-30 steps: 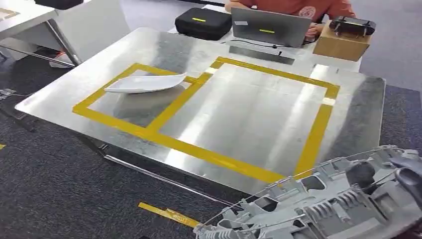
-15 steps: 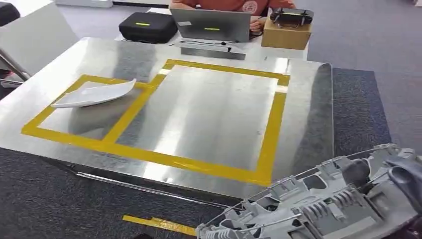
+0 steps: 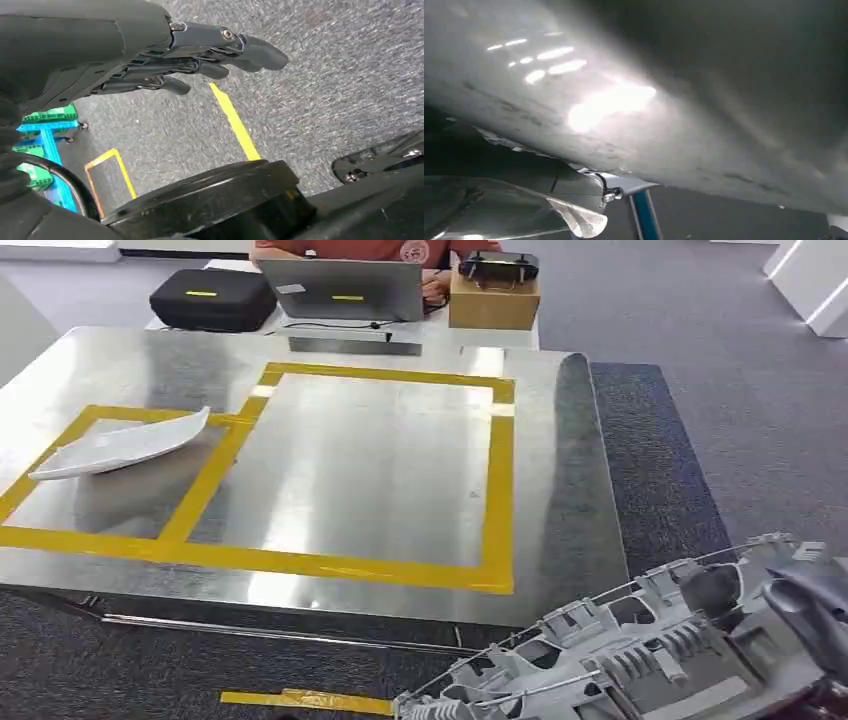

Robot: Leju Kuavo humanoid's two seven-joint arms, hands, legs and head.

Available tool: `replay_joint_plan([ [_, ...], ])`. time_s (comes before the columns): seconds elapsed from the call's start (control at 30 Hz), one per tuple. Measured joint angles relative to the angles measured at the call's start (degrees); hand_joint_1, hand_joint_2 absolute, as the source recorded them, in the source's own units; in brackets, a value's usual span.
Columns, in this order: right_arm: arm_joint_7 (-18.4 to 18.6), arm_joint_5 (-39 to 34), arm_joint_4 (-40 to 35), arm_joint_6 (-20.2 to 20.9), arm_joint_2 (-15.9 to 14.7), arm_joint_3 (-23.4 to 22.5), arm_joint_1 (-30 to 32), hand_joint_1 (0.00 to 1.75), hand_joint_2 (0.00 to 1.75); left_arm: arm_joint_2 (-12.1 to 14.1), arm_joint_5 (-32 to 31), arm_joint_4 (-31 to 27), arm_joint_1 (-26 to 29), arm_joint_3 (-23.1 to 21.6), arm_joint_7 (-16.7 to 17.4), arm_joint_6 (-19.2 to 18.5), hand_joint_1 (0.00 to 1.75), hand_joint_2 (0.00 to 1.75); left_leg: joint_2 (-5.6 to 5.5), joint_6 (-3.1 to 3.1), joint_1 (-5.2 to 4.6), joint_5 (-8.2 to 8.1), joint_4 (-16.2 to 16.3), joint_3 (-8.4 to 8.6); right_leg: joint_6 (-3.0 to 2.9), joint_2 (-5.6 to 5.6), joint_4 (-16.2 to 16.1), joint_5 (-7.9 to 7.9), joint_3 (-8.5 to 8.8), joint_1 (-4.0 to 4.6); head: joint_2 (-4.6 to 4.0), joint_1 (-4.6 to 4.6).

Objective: Take the parts from the cabinet and place them on the table.

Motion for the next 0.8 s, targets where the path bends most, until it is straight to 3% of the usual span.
replay_joint_plan([
  [0.03, -0.1, -0.1, 0.0, 0.0, 0.0, 0.0, 0.0, 1.75, 1.75, -0.1, 0.1, 0.0, 0.1, 0.0, -0.1, 0.2, 0.00, 1.75, 0.03, -0.31, 0.02, -0.21, 0.2, 0.14, -0.07, -0.57, -5.2, 0.97, 2.79, -0.03, 0.00, 0.07],
  [0.07, -0.1, -0.2, 0.0, 0.0, 0.0, 0.0, -0.1, 1.75, 1.75, 0.0, 0.1, 0.0, 0.0, 0.0, -0.2, 0.1, 0.00, 1.75, 0.02, -0.72, -0.47, -0.45, 0.6, -0.17, -0.37, -0.79, -6.2, -0.13, 4.09, 0.39, 0.00, 0.07],
  [0.1, -0.1, -0.4, 0.0, 0.0, 0.0, 0.0, -0.1, 1.75, 1.75, 0.0, 0.1, 0.0, 0.1, 0.0, -0.2, -0.1, 0.00, 1.75, 0.02, -0.90, -0.44, -0.38, 0.6, -0.30, -0.86, -0.65, -6.1, 0.08, 3.88, 0.34, 0.00, -0.07],
  [0.13, -0.1, -0.4, 0.0, 0.0, 0.0, 0.0, 0.0, 1.75, 1.75, 0.1, 0.1, 0.0, 0.1, 0.0, -0.1, -0.3, 0.00, 1.75, -0.02, -0.62, -0.50, -0.66, 1.0, -0.27, -0.74, -0.63, -6.3, 0.33, 3.84, 0.18, 0.00, -0.07],
  [0.17, -0.1, -0.4, 0.1, 0.0, 0.0, 0.0, 0.0, 1.75, 1.75, 0.2, 0.1, 0.0, 0.1, 0.0, -0.1, -0.3, 0.00, 1.75, -0.05, 0.14, -0.47, -0.39, 0.8, -0.25, -0.84, -0.56, -6.2, 0.26, 3.84, 0.25, 0.00, 0.00],
  [0.23, -0.1, -0.5, 0.1, 0.0, 0.0, 0.0, 0.0, 1.75, 1.75, 0.2, 0.1, 0.0, 0.0, 0.0, 0.0, -0.4, 0.00, 1.75, -0.05, 0.32, -0.45, -0.34, 0.5, -0.08, -1.08, -0.53, -6.2, 0.11, 3.84, 0.40, 0.00, -0.02],
  [0.37, -0.1, -0.5, 0.1, 0.0, 0.0, 0.0, -0.1, 1.75, 1.75, 0.3, 0.2, 0.0, 0.0, 0.0, 0.1, -0.7, 0.00, 1.75, -0.05, -0.22, -0.34, -0.09, 0.0, 0.00, -1.48, -0.55, -6.1, -0.08, 3.86, 0.54, 0.00, -0.07],
  [0.53, -0.1, -0.6, 0.1, 0.0, 0.0, 0.0, -0.1, 1.75, 1.75, 0.4, 0.3, 0.0, 0.0, 0.0, 0.2, -0.8, 0.00, 1.75, -0.05, -1.53, -0.17, -0.06, -0.1, 0.01, -1.72, -0.57, -6.0, -0.09, 3.82, 0.67, 0.00, -0.04],
  [0.8, -0.1, -0.6, 0.2, 0.0, 0.0, 0.0, -0.1, 1.75, 1.75, 0.4, 0.3, 0.0, 0.0, 0.0, 0.2, -0.8, 0.00, 1.75, -0.05, -1.61, -0.28, -0.04, 0.0, -0.02, -1.70, -0.58, -6.0, -0.01, 3.87, 0.58, 0.00, -0.02],
])
